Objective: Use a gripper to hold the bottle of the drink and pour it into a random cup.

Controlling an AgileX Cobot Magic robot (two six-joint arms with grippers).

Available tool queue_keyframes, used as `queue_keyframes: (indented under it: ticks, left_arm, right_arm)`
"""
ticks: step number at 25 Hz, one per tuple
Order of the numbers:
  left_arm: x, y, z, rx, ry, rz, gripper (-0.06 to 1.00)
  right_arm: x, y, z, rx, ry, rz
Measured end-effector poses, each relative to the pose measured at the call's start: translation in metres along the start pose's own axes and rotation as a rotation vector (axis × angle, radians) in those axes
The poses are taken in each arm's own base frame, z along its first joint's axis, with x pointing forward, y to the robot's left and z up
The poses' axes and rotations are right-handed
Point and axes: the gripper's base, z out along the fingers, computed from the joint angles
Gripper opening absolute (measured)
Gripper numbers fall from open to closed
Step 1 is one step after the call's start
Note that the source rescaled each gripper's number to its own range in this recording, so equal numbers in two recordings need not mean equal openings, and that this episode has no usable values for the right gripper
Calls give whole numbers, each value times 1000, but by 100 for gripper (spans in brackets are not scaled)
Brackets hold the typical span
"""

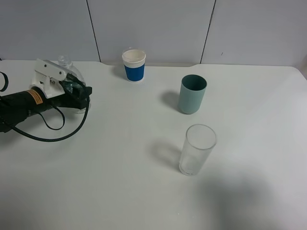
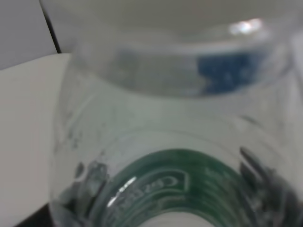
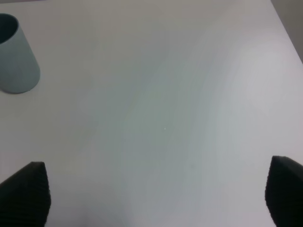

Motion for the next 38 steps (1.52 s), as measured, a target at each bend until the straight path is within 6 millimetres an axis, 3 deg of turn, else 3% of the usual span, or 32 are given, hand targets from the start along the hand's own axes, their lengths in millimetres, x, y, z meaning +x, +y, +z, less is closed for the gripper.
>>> queue_keyframes:
  ticks: [3, 6, 11, 17, 27, 37, 38]
  left_arm:
    - [0, 0, 0, 0, 0, 0, 62]
    - [0, 0, 0, 0, 0, 0, 75]
    - [4, -3, -6, 2, 20, -10, 78]
    - [-4, -11, -32, -44, 17, -35, 78]
    - [-34, -22, -87, -169, 19, -23, 78]
    - [-72, -25, -131, -298, 49, -26, 78]
    - [-82, -24, -139, -333, 54, -34, 78]
  right_arm:
    - [0, 0, 0, 0, 0, 0]
    - [0, 0, 0, 0, 0, 0]
    - [0, 0, 0, 0, 0, 0]
    - [0, 0, 0, 0, 0, 0]
    - [0, 0, 0, 0, 0, 0]
    - [0, 0, 0, 0, 0, 0]
    - [0, 0, 0, 0, 0, 0]
